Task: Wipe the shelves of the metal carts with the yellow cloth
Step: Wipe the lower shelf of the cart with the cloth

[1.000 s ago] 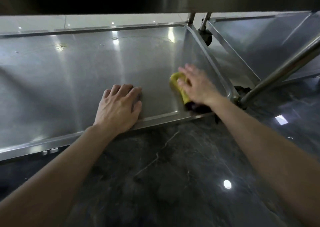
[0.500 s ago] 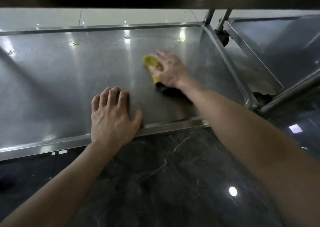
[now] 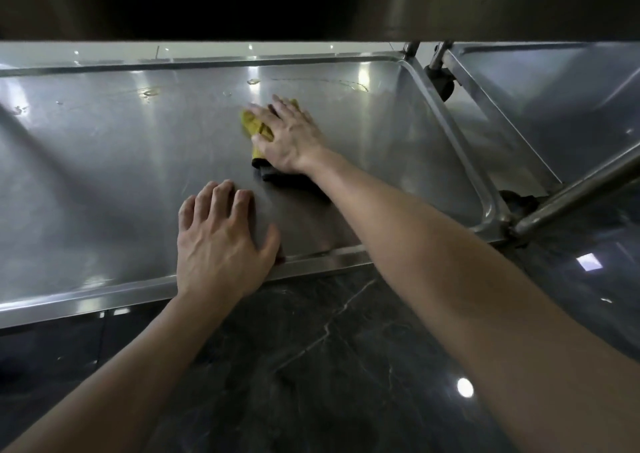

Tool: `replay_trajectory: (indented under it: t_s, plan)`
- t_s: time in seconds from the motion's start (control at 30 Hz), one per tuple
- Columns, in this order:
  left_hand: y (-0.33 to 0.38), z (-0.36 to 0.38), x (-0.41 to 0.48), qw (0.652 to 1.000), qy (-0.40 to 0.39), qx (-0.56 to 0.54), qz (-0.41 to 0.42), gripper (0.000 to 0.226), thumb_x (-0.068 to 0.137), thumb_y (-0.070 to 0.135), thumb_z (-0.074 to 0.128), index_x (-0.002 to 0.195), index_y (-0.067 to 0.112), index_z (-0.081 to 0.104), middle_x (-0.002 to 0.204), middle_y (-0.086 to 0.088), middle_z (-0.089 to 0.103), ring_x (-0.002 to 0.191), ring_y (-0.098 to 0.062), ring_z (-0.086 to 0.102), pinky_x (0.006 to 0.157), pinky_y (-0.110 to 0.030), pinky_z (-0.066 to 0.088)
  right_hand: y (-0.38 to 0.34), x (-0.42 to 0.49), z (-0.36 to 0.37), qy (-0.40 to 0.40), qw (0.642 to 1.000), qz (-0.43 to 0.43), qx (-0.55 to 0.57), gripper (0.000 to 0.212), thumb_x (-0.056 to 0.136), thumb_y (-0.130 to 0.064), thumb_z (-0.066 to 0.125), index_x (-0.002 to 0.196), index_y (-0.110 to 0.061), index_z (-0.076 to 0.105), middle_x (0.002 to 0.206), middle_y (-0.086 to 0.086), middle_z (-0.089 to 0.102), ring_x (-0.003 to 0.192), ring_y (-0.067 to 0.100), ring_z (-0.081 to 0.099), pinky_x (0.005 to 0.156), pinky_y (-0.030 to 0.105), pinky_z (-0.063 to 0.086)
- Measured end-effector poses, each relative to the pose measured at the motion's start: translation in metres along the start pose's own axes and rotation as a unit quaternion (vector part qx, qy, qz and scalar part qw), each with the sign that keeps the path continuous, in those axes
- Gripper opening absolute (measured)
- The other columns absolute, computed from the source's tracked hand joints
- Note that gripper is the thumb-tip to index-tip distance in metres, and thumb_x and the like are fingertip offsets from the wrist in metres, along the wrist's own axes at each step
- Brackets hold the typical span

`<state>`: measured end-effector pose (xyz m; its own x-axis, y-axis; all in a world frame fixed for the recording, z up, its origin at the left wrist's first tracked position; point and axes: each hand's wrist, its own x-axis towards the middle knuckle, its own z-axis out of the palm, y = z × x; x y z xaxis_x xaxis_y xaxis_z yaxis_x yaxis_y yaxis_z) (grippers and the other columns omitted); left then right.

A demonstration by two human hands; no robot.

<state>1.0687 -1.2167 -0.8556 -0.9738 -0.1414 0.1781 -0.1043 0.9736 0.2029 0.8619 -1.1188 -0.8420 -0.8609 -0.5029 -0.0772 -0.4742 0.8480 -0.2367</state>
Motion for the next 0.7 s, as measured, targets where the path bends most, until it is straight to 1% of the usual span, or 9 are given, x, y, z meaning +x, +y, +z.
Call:
replay_trajectory:
  t_s: [0.07,0.17,0.27,0.33,0.4,0.47,0.53,0.6,0.7]
  plan:
    - [0.0,0.0,0.0,1.0,0.008,-0.007,0.003,0.059,0.098,0.064,0.046,0.135,0.019,0.056,0.147,-0.006,0.049,0.147,-0.033,0.038,0.126,-0.054,0.027,0.069,-0.017,-0.01,0.07,0.992,0.104,-0.026,0.064,0.105,-0.058,0.037,0.166,-0.044,0.026,0.177,0.009,0.019,0.163,0.029,0.016,0.131,0.041,0.006]
    - [0.001,0.002,0.001,1.0,0.023,-0.011,0.005,0.056,0.099,0.061,0.05,0.133,0.018,0.058,0.144,-0.006,0.049,0.145,-0.032,0.038,0.126,-0.053,0.027,0.186,-0.067,-0.035,0.119,0.946,0.299,-0.04,0.068,0.103,-0.058,0.026,0.168,-0.039,0.02,0.178,0.014,0.011,0.164,0.034,0.01,0.133,0.05,0.004]
    - [0.002,0.004,0.003,1.0,0.02,-0.009,-0.003,0.055,0.097,0.059,0.053,0.131,0.017,0.059,0.14,-0.006,0.05,0.142,-0.032,0.04,0.124,-0.052,0.028,0.189,-0.08,-0.033,0.144,0.919,0.366,-0.026,0.074,0.099,-0.056,0.026,0.169,-0.03,0.024,0.177,0.019,0.008,0.164,0.036,0.008,0.132,0.054,0.005]
    - [0.002,0.001,0.005,1.0,0.008,-0.01,-0.005,0.056,0.096,0.06,0.052,0.132,0.018,0.058,0.141,-0.005,0.051,0.141,-0.032,0.041,0.122,-0.052,0.03,0.123,-0.062,-0.016,0.132,0.949,0.285,-0.025,0.073,0.102,-0.059,0.03,0.169,-0.03,0.025,0.177,0.018,0.013,0.163,0.035,0.012,0.132,0.052,0.008]
    - [0.001,-0.004,0.006,1.0,-0.008,-0.006,-0.001,0.061,0.092,0.063,0.047,0.134,0.02,0.058,0.144,-0.006,0.051,0.142,-0.033,0.042,0.12,-0.053,0.032,0.042,-0.041,0.001,0.089,0.99,0.109,-0.017,0.07,0.105,-0.06,0.039,0.168,-0.036,0.026,0.177,0.013,0.015,0.163,0.032,0.013,0.133,0.045,0.007]
    - [-0.005,-0.007,0.009,0.999,-0.036,0.004,0.002,0.069,0.088,0.067,0.04,0.139,0.023,0.055,0.149,-0.005,0.05,0.141,-0.033,0.043,0.117,-0.053,0.033,-0.011,-0.035,0.015,0.019,0.999,-0.047,-0.017,0.069,0.101,-0.059,0.043,0.167,-0.041,0.03,0.177,0.009,0.019,0.163,0.027,0.017,0.133,0.041,0.007]
    - [-0.014,-0.013,0.012,0.998,-0.058,0.001,0.023,0.072,0.087,0.07,0.037,0.142,0.026,0.054,0.152,-0.004,0.049,0.141,-0.032,0.044,0.117,-0.053,0.035,0.005,-0.043,0.011,0.011,0.997,-0.071,0.013,0.073,0.095,-0.06,0.04,0.165,-0.041,0.034,0.175,0.007,0.027,0.161,0.027,0.024,0.133,0.038,0.011]
    - [-0.03,-0.019,0.01,0.997,-0.058,-0.019,0.049,0.073,0.09,0.072,0.039,0.145,0.025,0.053,0.155,-0.004,0.05,0.144,-0.032,0.044,0.12,-0.053,0.035,0.067,-0.065,-0.003,0.062,0.997,0.049,0.028,0.076,0.091,-0.064,0.033,0.164,-0.043,0.033,0.174,0.005,0.028,0.159,0.03,0.025,0.132,0.041,0.017]
    - [-0.06,-0.018,0.0,0.996,-0.035,0.006,0.08,0.075,0.094,0.075,0.041,0.149,0.025,0.05,0.159,-0.007,0.047,0.15,-0.034,0.039,0.124,-0.055,0.032,0.175,-0.119,-0.026,0.114,0.954,0.277,0.014,0.073,0.096,-0.063,0.026,0.166,-0.042,0.023,0.175,0.01,0.019,0.159,0.038,0.021,0.13,0.054,0.02]
